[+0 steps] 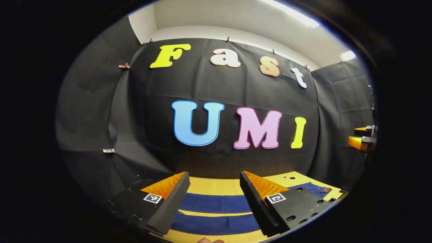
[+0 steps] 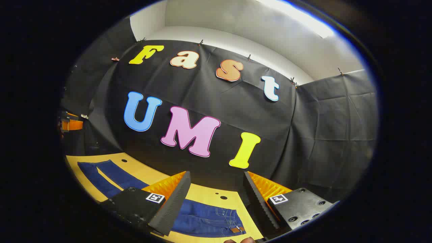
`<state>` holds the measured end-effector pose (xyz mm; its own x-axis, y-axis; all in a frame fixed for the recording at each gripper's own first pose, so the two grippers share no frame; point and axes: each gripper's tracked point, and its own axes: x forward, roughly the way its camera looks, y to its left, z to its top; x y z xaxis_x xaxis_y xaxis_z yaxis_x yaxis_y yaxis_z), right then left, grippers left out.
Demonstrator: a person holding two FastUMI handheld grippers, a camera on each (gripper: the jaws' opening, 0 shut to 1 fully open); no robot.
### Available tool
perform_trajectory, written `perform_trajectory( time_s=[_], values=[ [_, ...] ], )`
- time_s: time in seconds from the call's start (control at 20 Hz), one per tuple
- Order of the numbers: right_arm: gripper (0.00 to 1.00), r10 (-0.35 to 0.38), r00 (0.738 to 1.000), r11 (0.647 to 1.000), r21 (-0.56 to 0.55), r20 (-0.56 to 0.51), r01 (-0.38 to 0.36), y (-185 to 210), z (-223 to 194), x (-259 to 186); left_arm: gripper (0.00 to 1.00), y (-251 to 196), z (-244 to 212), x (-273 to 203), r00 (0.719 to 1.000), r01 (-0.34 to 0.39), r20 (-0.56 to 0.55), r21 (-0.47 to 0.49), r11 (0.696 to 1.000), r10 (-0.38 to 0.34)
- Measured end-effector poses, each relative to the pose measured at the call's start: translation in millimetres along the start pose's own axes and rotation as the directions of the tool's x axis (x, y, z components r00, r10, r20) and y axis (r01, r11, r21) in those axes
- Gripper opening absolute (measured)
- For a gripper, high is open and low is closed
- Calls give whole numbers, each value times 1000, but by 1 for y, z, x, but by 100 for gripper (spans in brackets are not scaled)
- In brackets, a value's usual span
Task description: Grasp the waist and the cuffs of the jeans and fold them to make the two legs overlap; first hold the waist and fold one-third of the jeans toward the cuffs, then hold the cuffs and fold the remaining one-third in the same direction to finish folding.
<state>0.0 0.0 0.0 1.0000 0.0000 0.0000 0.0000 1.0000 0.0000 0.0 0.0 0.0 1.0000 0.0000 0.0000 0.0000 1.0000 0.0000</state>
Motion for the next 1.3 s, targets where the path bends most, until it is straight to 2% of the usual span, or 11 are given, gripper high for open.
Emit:
perform_trajectory(
  time_s=[0.55, 0.8, 0.95, 1.05, 1.15, 1.3],
  values=[
    [96, -84, 994, 995, -51, -65, 81, -33, -18, -11, 96, -28, -4, 31, 995, 97, -14, 15, 995, -97],
    [96, -83, 995, 991, -106, -58, 76, -33, -18, -4, 96, -23, -11, 35, 993, 114, -30, 39, 993, -113],
    [96, -53, 997, 984, -172, -58, 42, -26, -20, 3, 96, -15, -23, 34, 986, 157, -63, 104, 982, -151],
    [96, -6, 997, 969, -247, -73, -13, -18, -27, 8, 96, 0, -35, 34, 980, 193, -97, 194, 962, -177],
    [96, 42, 995, 937, -343, -91, -71, -10, -40, 11, 98, 10, -54, 38, 964, 254, -150, 285, 924, -219],
    [96, 121, 981, 881, -439, -151, -176, 7, -72, 18, 97, 24, -99, 44, 908, 398, -300, 399, 826, -293]
  ],
)
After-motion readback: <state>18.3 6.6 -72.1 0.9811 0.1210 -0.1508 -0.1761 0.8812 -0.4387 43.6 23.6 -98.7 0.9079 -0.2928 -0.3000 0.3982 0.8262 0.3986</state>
